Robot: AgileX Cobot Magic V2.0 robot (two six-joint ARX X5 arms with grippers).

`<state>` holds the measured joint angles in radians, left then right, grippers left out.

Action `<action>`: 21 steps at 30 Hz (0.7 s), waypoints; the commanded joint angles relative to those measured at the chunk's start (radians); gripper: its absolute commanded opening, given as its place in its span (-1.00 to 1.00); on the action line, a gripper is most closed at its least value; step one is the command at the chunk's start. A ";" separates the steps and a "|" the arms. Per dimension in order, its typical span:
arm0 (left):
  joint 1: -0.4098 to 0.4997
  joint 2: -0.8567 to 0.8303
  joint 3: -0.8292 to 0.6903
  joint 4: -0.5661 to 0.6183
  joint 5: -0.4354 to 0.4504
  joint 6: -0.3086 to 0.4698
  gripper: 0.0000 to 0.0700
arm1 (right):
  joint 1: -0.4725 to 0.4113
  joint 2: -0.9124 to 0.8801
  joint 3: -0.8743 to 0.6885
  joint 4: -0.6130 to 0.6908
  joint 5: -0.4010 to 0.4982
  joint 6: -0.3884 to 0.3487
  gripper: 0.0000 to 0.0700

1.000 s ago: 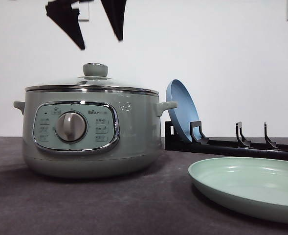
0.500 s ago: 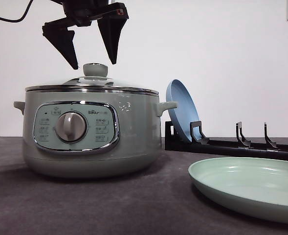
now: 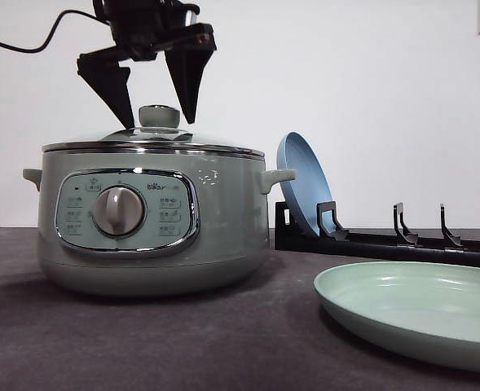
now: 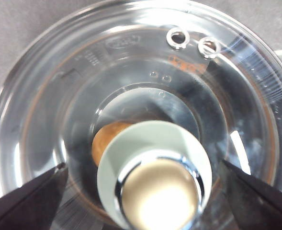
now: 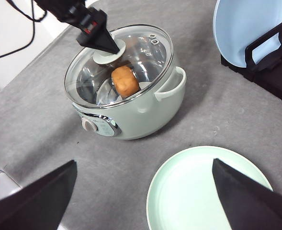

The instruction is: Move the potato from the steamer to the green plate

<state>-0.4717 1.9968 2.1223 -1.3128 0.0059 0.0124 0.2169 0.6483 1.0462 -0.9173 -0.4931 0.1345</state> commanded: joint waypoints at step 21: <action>-0.007 0.028 0.054 -0.029 0.005 -0.002 -1.00 | 0.004 0.003 0.014 0.004 0.003 -0.011 0.64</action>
<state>-0.4785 2.0043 2.1378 -1.3252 0.0166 0.0246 0.2169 0.6483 1.0462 -0.9176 -0.4931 0.1345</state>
